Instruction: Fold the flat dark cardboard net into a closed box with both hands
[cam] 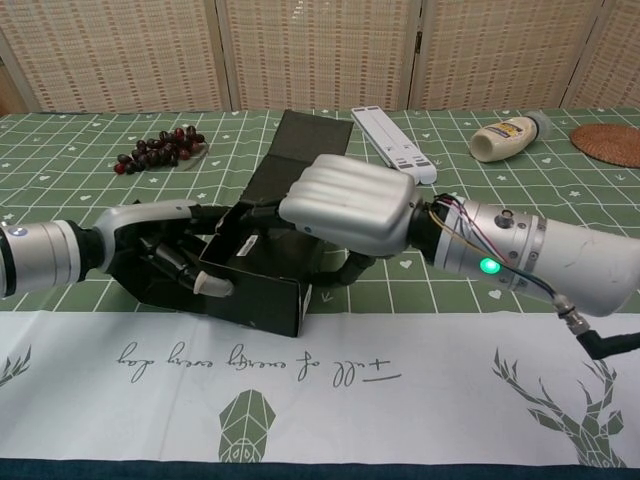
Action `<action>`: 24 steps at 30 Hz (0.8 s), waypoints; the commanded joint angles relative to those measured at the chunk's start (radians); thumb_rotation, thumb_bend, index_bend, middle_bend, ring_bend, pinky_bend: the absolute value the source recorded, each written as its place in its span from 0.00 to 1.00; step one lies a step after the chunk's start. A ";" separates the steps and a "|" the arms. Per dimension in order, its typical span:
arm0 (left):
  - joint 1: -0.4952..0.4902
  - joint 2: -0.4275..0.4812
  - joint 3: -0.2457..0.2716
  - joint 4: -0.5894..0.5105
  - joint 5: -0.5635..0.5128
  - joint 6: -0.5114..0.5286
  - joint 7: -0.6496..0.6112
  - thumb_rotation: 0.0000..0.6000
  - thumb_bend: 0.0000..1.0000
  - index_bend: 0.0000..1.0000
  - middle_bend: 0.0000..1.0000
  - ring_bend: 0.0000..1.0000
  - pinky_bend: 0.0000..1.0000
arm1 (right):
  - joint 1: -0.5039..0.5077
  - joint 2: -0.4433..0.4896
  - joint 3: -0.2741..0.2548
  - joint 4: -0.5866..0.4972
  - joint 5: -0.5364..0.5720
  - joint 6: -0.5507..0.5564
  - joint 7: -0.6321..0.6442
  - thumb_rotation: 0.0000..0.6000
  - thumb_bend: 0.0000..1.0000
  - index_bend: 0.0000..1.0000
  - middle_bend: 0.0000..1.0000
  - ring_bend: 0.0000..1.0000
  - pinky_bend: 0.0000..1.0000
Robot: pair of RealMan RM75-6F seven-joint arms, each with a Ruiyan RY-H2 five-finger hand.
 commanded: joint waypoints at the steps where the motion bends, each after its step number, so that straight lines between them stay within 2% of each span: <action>1: -0.001 0.000 0.000 -0.001 0.000 -0.001 -0.002 1.00 0.11 0.14 0.15 0.55 0.90 | 0.006 0.004 0.001 -0.005 -0.003 -0.007 -0.004 1.00 0.30 0.25 0.31 0.67 1.00; 11: 0.002 -0.008 -0.005 -0.003 -0.010 0.000 -0.013 1.00 0.11 0.17 0.15 0.55 0.90 | 0.028 0.020 -0.006 -0.020 -0.009 -0.044 -0.015 1.00 0.39 0.39 0.39 0.69 1.00; 24: 0.000 0.002 -0.001 -0.020 -0.001 0.001 -0.025 1.00 0.11 0.17 0.15 0.55 0.90 | 0.051 0.048 -0.012 -0.040 -0.010 -0.080 -0.001 1.00 0.53 0.70 0.67 0.73 1.00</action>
